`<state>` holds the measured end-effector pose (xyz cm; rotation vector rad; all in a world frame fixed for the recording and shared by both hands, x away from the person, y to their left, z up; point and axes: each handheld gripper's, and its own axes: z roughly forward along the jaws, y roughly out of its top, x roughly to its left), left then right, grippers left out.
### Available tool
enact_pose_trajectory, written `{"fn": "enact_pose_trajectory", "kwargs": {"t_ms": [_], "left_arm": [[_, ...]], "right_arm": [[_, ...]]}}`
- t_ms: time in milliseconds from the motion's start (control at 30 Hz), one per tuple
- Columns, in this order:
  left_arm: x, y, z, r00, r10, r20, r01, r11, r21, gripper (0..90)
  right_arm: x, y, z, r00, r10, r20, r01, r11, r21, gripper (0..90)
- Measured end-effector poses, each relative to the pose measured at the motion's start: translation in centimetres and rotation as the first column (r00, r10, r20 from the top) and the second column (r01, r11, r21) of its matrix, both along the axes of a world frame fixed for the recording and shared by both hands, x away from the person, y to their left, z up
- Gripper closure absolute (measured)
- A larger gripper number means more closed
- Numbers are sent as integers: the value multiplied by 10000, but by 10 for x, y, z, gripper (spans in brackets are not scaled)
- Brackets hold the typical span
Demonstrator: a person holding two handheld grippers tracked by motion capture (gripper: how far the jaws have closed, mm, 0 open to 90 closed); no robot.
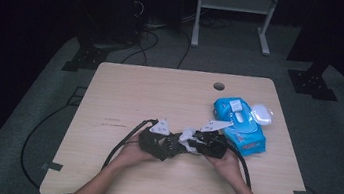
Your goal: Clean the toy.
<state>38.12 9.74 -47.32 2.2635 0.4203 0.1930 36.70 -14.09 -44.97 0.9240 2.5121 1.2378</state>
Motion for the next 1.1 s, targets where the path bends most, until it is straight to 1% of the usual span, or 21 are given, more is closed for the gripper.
{"fn": "enact_pose_trajectory", "kwargs": {"t_ms": [100, 167, 200, 267, 400, 433, 500, 567, 633, 667, 733, 767, 800, 833, 900, 933, 967, 1000, 1033, 1067, 1100], "left_arm": [[-1, 1, 0, 9998, -122, 124, 121, 9999, 112, 218], [-2, 0, 0, 9998, -119, 168, 118, 9999, 100, 238], [-2, 0, 0, 9996, -158, 217, 155, 9998, 157, 240], [-2, -1, 1, 9994, -175, 290, 171, 9998, 126, 241], [-3, -2, 2, 9993, -145, 338, 141, 9998, 120, 241], [-3, -2, 2, 9992, -154, 375, 148, 9998, 163, 241], [-3, -2, 2, 9991, -187, 387, 178, 9996, 230, 241], [-3, -1, 2, 9992, -167, 364, 162, 9997, 154, 241], [-3, -1, 3, 9992, -157, 355, 153, 9998, 102, 242], [-3, -1, 2, 9994, -124, 318, 123, 9999, 30, 242], [-2, 0, 3, 9995, -150, 287, 149, 9999, 46, 241], [-2, 0, 3, 9995, -144, 270, 143, 9999, 29, 242], [-2, -1, 3, 9995, -153, 272, 152, 9999, 39, 242], [-2, -2, 3, 9995, -147, 278, 146, 9999, 58, 241], [-2, -4, 3, 9996, -107, 266, 107, 9999, 10, 241], [-2, -4, 3, 9994, -136, 326, 134, 9999, 56, 242], [-3, -4, 3, 9990, -182, 401, 175, 9997, 193, 242], [-3, -4, 2, 9991, -174, 385, 166, 9996, 209, 242], [-3, -3, 2, 9992, -143, 368, 139, 9998, 112, 242], [-3, -1, 2, 9993, -155, 349, 151, 9998, 111, 242], [-3, 0, 3, 9993, -160, 343, 157, 9998, 91, 242]], "right_arm": [[1, -3, 0, 9999, -126, 23, 126, 9999, -62, 791], [1, -4, 0, 9998, -208, -21, 208, 9998, 37, 798], [1, -3, 0, 9997, -227, -1, 227, 9997, 67, 801], [0, 1, 0, 9999, -116, -58, 118, 9996, 260, 805], [-5, 19, 1, 9987, 476, -179, -461, 9960, 764, 809], [-7, 25, 2, 9978, 645, -136, -631, 9944, 851, 809], [-9, 31, 3, 9970, 776, 16, -775, 9943, 736, 809], [-8, 31, 3, 9970, 778, 29, -778, 9950, 628, 809], [-5, 23, 2, 9985, 548, 53, -550, 9975, 435, 809], [-4, 20, 2, 9990, 449, 46, -451, 9980, 434, 810], [-2, 12, 3, 9998, 85, 159, -87, 9999, 120, 811], [-1, 9, 2, 10000, -5, 78, 4, 9999, 154, 812], [-1, 7, 2, 10000, 5, -95, -2, 9994, 332, 813], [-2, 7, 2, 9999, 37, -138, -31, 9991, 412, 813], [-5, 13, 2, 9991, 327, -258, -305, 9963, 805, 812], [-8, 20, 2, 9981, 557, -274, -528, 9940, 958, 812], [-10, 25, 3, 9977, 654, -196, -634, 9939, 901, 812], [-11, 29, 4, 9969, 782, -85, -772, 9934, 853, 812], [-12, 32, 4, 9965, 837, -60, -830, 9933, 806, 811], [-12, 32, 5, 9964, 851, 24, -850, 9942, 656, 812], [-11, 30, 5, 9971, 757, 70, -759, 9959, 487, 812]]}}
